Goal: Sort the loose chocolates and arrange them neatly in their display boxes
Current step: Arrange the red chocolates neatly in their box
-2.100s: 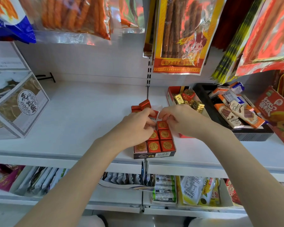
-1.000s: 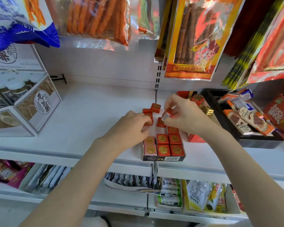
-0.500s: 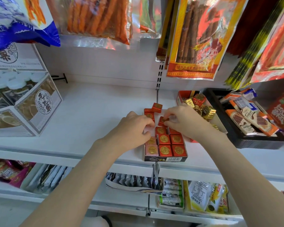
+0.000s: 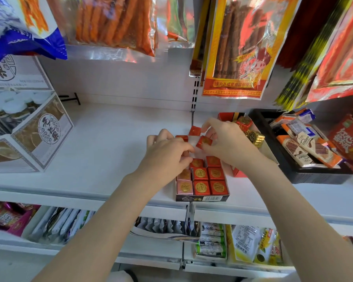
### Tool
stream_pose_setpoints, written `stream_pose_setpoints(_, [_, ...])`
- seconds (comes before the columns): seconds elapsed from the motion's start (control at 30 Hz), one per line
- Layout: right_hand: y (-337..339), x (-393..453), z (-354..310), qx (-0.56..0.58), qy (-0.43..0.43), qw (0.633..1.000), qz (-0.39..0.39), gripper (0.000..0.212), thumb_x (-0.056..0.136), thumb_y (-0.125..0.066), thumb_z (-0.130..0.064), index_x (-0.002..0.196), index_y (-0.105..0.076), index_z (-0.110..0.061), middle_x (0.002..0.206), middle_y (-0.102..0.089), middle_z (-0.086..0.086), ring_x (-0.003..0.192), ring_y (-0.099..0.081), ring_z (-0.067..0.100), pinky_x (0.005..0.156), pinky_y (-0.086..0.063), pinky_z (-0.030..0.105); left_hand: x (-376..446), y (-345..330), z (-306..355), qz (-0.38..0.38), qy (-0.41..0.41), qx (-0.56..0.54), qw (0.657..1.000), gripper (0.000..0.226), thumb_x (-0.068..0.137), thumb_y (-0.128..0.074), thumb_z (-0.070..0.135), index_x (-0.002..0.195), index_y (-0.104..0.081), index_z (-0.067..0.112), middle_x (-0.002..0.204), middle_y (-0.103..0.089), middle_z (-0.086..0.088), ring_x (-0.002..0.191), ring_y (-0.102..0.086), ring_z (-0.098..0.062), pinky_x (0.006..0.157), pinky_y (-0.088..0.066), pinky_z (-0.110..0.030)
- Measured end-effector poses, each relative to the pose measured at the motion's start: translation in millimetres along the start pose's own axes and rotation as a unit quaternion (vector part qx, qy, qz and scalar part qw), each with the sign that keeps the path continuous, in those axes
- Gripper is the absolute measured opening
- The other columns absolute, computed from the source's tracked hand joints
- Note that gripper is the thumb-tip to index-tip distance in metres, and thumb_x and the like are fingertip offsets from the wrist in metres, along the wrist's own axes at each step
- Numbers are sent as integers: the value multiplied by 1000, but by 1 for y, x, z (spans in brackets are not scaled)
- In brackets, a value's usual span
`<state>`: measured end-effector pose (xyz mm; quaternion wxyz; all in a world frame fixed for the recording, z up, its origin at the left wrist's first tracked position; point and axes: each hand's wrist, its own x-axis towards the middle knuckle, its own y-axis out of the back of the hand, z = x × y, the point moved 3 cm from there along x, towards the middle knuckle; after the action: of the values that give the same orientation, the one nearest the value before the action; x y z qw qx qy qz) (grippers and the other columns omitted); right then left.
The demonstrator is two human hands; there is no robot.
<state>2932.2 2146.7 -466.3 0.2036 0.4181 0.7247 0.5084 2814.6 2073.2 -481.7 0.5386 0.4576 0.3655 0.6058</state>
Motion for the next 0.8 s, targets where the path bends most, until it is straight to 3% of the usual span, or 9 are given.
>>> stream_pose_setpoints(0.13, [16, -7, 4, 17, -8, 1000, 8, 31, 82, -64, -18, 111, -54, -17, 105, -63, 1, 90, -55, 12, 76, -44, 21, 4, -8, 6, -43, -21, 27, 999, 28, 91, -48, 37, 118, -56, 40, 99, -59, 12, 93, -24, -10, 82, -18, -32])
stream_pose_setpoints(0.27, [17, -11, 12, 4, -11, 1000, 4, 29, 81, -65, -19, 108, -55, -18, 105, -64, 1, 87, -54, 10, 73, -44, 19, 8, -10, 5, -77, -22, 36, 996, 31, 93, -44, 35, 122, -52, 44, 85, -43, 13, 92, -24, -11, 83, -20, -32])
stream_pose_setpoints(0.43, [22, -17, 15, 14, -11, 1000, 7, 27, 82, -65, -20, 107, -56, -18, 105, -64, 0, 86, -55, 9, 74, -42, 17, 9, -12, 5, -38, -1, 54, 998, 31, 94, -43, 28, 120, -56, 39, 109, -61, 5, 103, -38, -20, 87, -25, -33])
stream_pose_setpoints(0.6, [28, -20, 17, 27, -7, 1000, 14, 26, 82, -65, -19, 107, -57, -17, 106, -64, 2, 95, -59, 14, 80, -47, 21, 10, -8, 12, -5, 17, 55, 998, 29, 94, -43, 35, 119, -57, 35, 110, -62, 0, 107, -45, -22, 93, -30, -34])
stream_pose_setpoints(0.8, [28, -22, 18, 27, -15, 999, 10, 27, 83, -64, -18, 108, -56, -17, 108, -63, 4, 96, -60, 17, 83, -50, 26, 12, -10, 12, -19, -29, 89, 995, 26, 92, -47, 37, 114, -62, 36, 105, -64, 5, 102, -42, -19, 83, -26, -31])
